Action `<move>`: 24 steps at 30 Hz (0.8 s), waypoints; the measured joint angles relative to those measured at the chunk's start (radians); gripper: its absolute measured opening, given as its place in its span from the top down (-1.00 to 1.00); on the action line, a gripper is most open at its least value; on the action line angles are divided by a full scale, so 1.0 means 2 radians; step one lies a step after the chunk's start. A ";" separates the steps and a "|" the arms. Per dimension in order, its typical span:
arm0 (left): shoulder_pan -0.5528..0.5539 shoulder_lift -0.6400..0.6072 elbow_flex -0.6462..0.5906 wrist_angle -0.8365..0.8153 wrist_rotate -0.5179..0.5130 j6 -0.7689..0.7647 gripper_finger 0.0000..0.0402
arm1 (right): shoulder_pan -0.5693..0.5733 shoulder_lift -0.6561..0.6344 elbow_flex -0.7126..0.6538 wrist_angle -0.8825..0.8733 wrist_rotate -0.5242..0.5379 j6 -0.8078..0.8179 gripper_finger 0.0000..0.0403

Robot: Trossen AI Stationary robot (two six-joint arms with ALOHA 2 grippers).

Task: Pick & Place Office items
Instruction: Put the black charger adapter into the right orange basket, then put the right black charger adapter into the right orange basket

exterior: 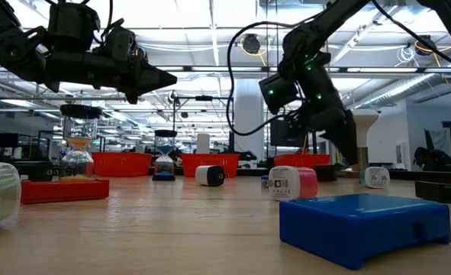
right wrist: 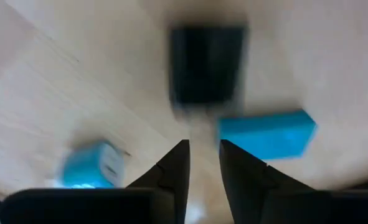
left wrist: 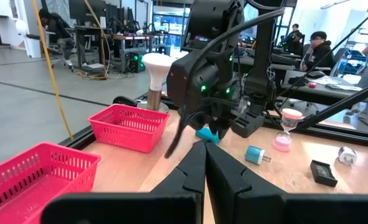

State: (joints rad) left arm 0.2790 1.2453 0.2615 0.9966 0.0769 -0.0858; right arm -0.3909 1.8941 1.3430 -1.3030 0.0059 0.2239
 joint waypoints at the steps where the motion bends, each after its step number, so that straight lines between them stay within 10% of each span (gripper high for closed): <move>1: 0.000 0.000 0.000 0.000 0.000 0.000 0.95 | 0.000 -0.001 0.000 -0.002 0.005 -0.002 0.54; 14: 0.000 0.000 0.000 0.000 0.000 0.000 0.95 | 0.014 -0.069 -0.010 0.033 0.037 0.030 0.11; 24: 0.000 0.000 0.000 0.000 0.000 0.000 0.95 | 0.064 -0.199 -0.169 0.216 0.076 0.111 0.08</move>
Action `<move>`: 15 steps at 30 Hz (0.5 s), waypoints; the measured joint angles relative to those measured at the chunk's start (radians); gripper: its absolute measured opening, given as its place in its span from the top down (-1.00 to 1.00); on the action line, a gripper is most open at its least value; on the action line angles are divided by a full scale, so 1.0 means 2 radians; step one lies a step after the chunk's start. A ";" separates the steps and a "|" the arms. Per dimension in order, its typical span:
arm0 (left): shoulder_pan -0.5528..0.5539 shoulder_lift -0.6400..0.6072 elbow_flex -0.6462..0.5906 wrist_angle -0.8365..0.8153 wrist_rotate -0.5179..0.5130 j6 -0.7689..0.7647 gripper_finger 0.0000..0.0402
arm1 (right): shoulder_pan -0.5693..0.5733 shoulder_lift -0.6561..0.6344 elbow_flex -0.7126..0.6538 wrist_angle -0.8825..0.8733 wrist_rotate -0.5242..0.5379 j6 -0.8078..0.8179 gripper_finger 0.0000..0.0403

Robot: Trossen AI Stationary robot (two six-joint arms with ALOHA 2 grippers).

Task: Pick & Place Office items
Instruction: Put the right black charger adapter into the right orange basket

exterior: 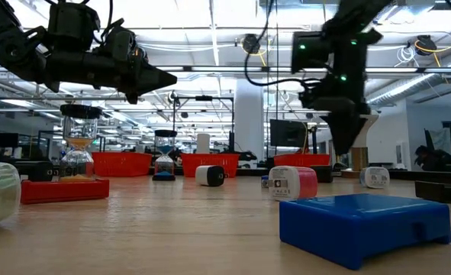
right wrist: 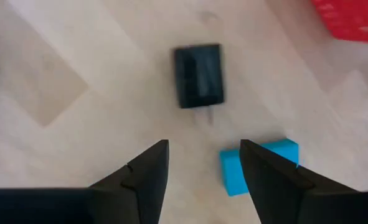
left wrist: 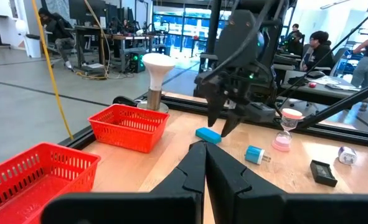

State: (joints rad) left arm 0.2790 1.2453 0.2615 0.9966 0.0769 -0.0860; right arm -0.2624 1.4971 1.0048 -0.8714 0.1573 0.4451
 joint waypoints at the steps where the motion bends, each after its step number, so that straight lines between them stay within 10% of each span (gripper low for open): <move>1: 0.000 0.000 0.000 0.000 0.000 0.000 0.95 | 0.001 -0.009 -0.015 0.016 0.000 0.006 0.09; 15: 0.000 0.000 0.000 0.000 0.000 0.000 0.95 | -0.001 -0.038 -0.125 0.188 0.041 0.003 0.18</move>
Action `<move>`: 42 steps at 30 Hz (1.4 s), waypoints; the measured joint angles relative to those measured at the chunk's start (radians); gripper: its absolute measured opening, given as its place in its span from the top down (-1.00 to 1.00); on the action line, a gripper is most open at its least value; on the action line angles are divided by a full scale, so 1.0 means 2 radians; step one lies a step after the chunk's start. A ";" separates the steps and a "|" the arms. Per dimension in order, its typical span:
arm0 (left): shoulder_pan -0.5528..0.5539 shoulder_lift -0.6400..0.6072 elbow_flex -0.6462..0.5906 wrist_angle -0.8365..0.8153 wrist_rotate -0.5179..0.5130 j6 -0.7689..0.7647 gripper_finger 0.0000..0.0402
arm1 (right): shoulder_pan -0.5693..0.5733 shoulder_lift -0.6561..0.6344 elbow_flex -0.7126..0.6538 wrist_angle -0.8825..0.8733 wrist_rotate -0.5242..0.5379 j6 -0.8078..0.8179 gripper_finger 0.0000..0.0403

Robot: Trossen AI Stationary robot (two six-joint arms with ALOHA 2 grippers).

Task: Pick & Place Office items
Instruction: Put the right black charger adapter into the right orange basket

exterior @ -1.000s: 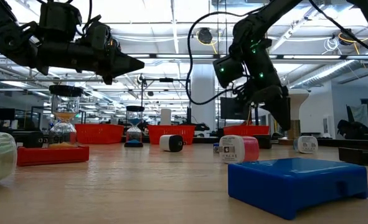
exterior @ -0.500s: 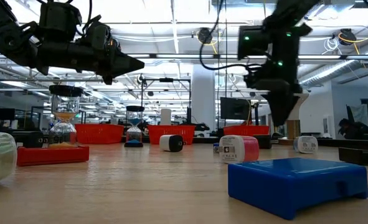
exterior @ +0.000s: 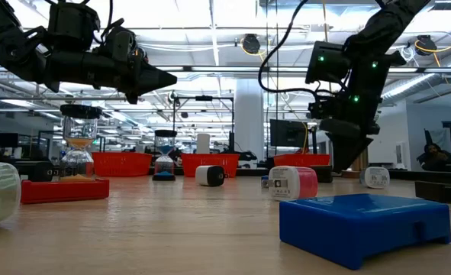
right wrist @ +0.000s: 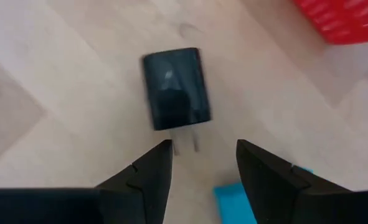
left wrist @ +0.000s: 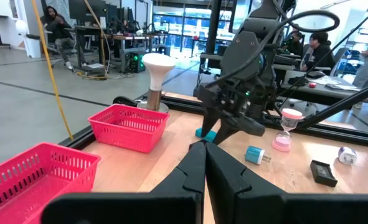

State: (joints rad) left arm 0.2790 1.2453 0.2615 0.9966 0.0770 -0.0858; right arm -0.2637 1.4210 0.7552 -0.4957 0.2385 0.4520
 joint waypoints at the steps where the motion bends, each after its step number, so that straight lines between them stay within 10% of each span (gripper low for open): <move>1: 0.000 0.000 0.000 0.000 0.000 0.000 0.95 | -0.002 0.000 -0.001 0.008 -0.003 -0.001 0.19; 16: 0.000 0.000 0.000 0.000 0.000 0.000 0.95 | -0.003 0.017 -0.013 0.051 -0.015 -0.017 0.36; 28: 0.000 0.000 0.000 0.000 0.000 0.000 0.95 | -0.007 0.011 -0.009 0.035 -0.040 -0.013 0.93; 42: 0.000 0.000 0.000 0.000 0.000 0.000 0.95 | -0.060 0.024 0.203 -0.381 -0.159 0.013 0.89</move>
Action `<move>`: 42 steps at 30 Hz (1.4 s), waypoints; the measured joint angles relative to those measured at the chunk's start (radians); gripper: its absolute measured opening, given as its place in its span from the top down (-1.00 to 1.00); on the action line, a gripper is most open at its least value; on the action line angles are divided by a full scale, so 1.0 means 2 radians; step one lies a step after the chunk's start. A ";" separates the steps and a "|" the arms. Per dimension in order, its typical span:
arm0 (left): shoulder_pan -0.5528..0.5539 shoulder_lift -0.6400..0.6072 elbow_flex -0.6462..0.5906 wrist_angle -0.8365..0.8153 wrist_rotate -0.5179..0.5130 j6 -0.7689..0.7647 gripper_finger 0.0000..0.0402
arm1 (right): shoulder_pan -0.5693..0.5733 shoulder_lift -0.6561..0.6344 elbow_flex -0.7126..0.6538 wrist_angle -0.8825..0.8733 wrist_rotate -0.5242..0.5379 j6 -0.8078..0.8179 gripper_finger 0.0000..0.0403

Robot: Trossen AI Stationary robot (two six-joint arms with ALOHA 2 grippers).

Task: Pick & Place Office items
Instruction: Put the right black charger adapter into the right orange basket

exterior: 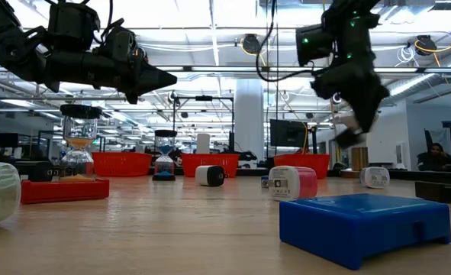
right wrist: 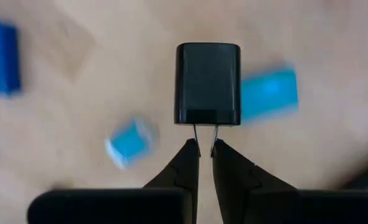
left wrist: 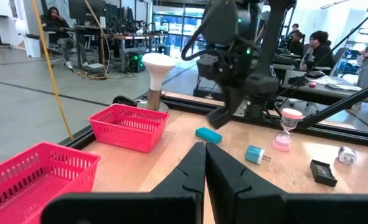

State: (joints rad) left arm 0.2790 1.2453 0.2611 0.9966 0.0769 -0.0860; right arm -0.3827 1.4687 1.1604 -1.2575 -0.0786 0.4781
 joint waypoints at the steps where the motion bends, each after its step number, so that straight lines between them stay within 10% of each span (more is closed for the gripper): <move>1: 0.000 0.000 0.000 0.000 0.000 0.000 0.95 | -0.004 0.004 0.004 -0.027 -0.016 0.000 0.89; 23: 0.000 0.000 0.000 0.000 0.000 0.000 0.95 | -0.032 0.178 -0.011 -0.132 -0.094 -0.115 0.89; 42: 0.000 0.000 0.000 0.000 0.000 0.000 0.95 | -0.032 0.183 -0.011 -0.108 -0.098 -0.117 0.84</move>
State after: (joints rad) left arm 0.2790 1.2453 0.2611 0.9966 0.0772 -0.0856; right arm -0.4458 1.8351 1.1385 -1.4741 -0.2749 0.2451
